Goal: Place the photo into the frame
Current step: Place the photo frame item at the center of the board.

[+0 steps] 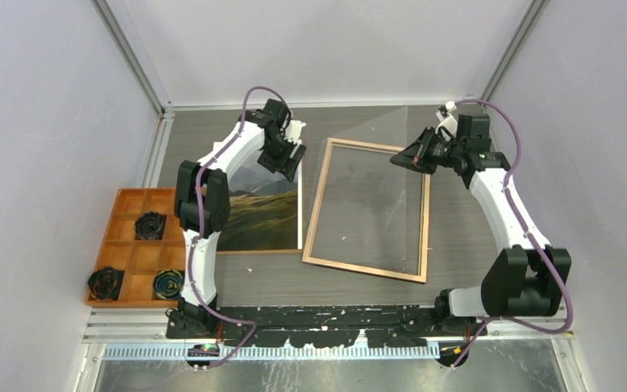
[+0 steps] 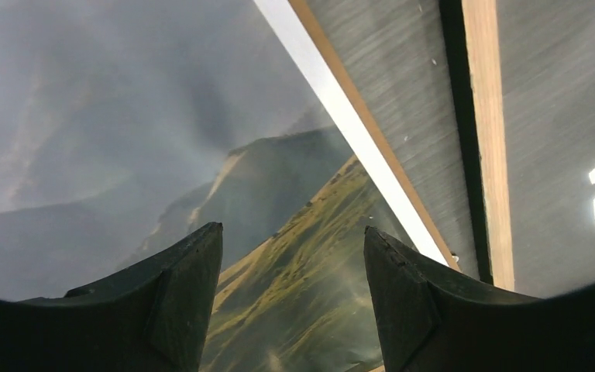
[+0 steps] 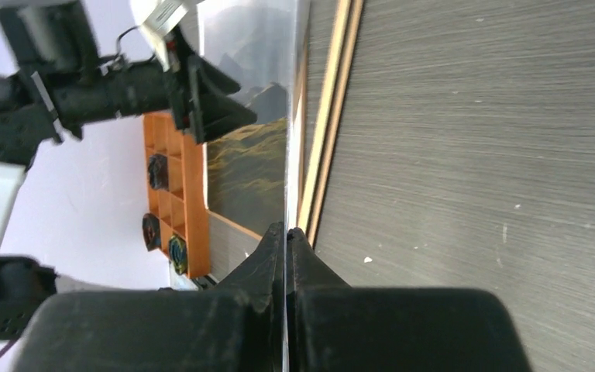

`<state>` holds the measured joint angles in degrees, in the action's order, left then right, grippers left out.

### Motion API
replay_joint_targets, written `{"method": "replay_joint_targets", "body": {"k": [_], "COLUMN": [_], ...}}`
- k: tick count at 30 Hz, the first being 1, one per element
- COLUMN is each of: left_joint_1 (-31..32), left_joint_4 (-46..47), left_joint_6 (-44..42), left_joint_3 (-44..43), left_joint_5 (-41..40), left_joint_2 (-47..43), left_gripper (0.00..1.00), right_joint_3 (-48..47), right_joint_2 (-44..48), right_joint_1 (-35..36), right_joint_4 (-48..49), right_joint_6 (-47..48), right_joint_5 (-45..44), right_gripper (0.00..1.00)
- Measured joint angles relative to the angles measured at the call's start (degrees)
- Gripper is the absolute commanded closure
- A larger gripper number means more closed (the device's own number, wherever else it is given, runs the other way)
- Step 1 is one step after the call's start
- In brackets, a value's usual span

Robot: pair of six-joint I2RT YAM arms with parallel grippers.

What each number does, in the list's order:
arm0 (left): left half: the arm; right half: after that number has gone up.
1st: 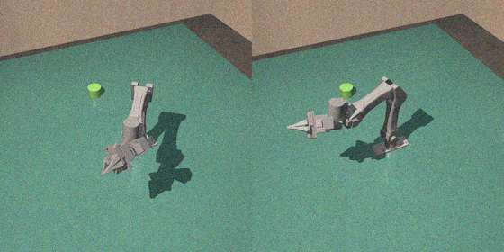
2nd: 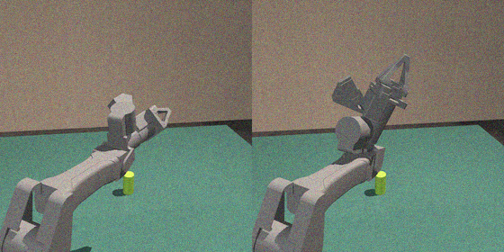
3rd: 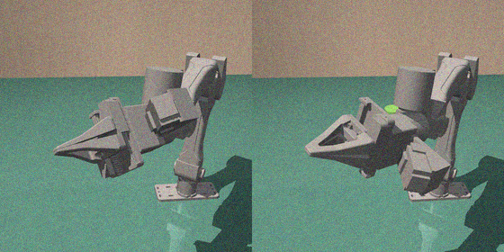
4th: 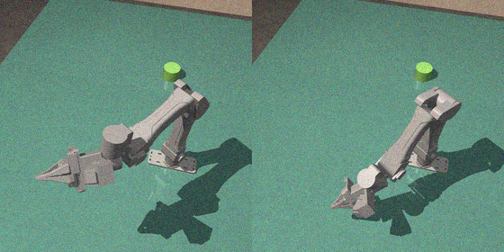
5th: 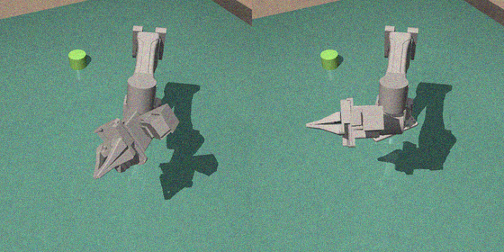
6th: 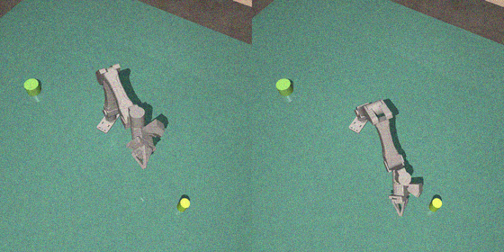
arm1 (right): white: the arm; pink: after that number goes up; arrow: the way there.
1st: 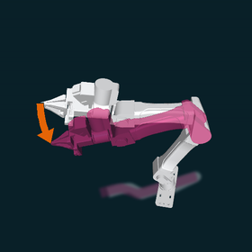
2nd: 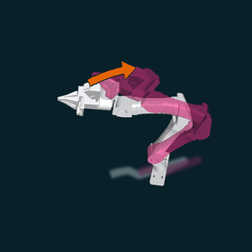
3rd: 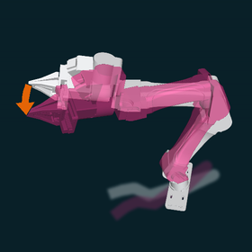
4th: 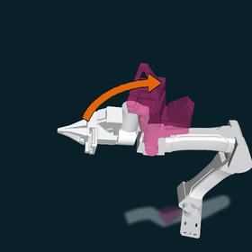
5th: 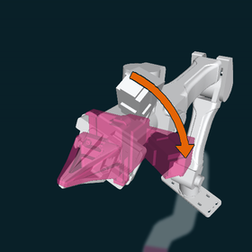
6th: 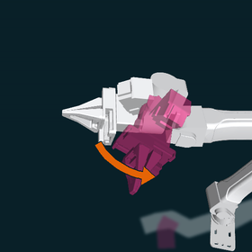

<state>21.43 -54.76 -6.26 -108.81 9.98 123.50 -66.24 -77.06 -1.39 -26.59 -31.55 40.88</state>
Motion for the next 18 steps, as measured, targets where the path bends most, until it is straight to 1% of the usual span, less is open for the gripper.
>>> {"method": "replay_joint_targets", "body": {"k": [5,6,8,13,18], "left_joint_1": [1.44,2.10,2.91,5.33,7.13], "left_joint_4": [0.98,1.42,1.86,3.13,4.83], "left_joint_6": [-0.24,-0.35,-0.57,-1.81,-2.40], "left_joint_3": [3.23,4.13,5.49,7.65,7.82], "left_joint_5": [0.70,0.68,0.63,-0.68,-2.67], "left_joint_2": [0.00,0.00,0.00,0.00,0.02], "left_gripper": [0.33,0.33,0.33,0.34,0.35], "right_joint_3": [0.72,1.44,3.17,5.97,9.88], "right_joint_2": [-7.58,-8.55,-9.81,-12.20,-14.56], "right_joint_1": [-0.76,-0.94,-1.20,-1.99,-2.40], "right_joint_4": [2.25,2.91,3.67,5.07,8.33], "right_joint_6": [-0.04,-0.04,-0.02,-0.22,-1.97], "right_joint_5": [-4.28,-5.44,-7.37,-9.09,-9.86], "right_gripper": [0.99,0.96,0.83,0.58,0.37]}}
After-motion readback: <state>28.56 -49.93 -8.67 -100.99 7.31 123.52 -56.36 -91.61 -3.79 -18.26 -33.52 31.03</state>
